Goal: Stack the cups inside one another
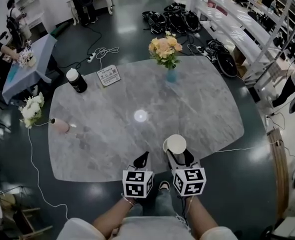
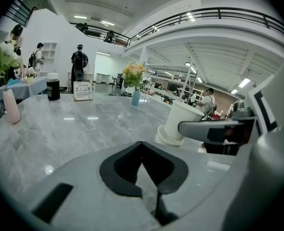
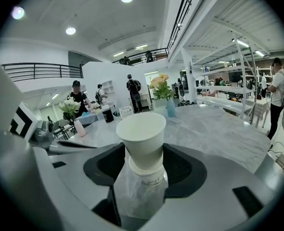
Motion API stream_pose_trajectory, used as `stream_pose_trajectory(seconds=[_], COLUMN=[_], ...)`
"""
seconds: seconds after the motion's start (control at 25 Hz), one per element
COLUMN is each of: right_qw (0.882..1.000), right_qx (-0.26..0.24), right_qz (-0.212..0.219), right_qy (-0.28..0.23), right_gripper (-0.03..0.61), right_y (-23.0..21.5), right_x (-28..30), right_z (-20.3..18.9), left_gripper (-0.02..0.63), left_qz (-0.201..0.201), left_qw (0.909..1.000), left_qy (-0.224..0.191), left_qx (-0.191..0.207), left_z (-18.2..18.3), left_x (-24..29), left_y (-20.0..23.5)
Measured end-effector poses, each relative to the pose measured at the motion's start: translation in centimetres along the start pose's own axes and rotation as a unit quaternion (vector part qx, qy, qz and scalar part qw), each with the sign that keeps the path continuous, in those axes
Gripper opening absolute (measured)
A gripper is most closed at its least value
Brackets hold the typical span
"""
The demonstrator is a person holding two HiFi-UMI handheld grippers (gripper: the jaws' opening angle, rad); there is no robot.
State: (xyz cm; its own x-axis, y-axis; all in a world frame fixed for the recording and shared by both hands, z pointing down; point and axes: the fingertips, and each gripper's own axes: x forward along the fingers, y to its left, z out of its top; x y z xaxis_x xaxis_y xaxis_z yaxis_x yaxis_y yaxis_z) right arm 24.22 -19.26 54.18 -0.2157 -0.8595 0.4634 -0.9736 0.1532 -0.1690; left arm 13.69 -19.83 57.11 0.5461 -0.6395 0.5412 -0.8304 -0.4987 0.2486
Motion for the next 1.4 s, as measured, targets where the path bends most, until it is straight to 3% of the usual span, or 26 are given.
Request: stream_pose_trajectory(seconds=[0.68,1.4], right_qw=[0.999,0.998], right_qx=[-0.018,-0.006], right_qz=[-0.004,-0.055], right_qy=[0.029,-0.029], right_gripper=[0.253,0.242], right_y=[0.1,0.3], right_x=[1.1,-1.7], right_z=[-1.5,1.8], left_gripper=[-0.003,-0.003], left_qz=[0.005,-0.002], left_qw=[0.9999,0.9999], left_qy=[0.014,-0.011], left_qx=[-0.006,-0.008], left_z=[-1.0,0.3], left_x=[0.4,-1.9], left_y=[0.9,1.9])
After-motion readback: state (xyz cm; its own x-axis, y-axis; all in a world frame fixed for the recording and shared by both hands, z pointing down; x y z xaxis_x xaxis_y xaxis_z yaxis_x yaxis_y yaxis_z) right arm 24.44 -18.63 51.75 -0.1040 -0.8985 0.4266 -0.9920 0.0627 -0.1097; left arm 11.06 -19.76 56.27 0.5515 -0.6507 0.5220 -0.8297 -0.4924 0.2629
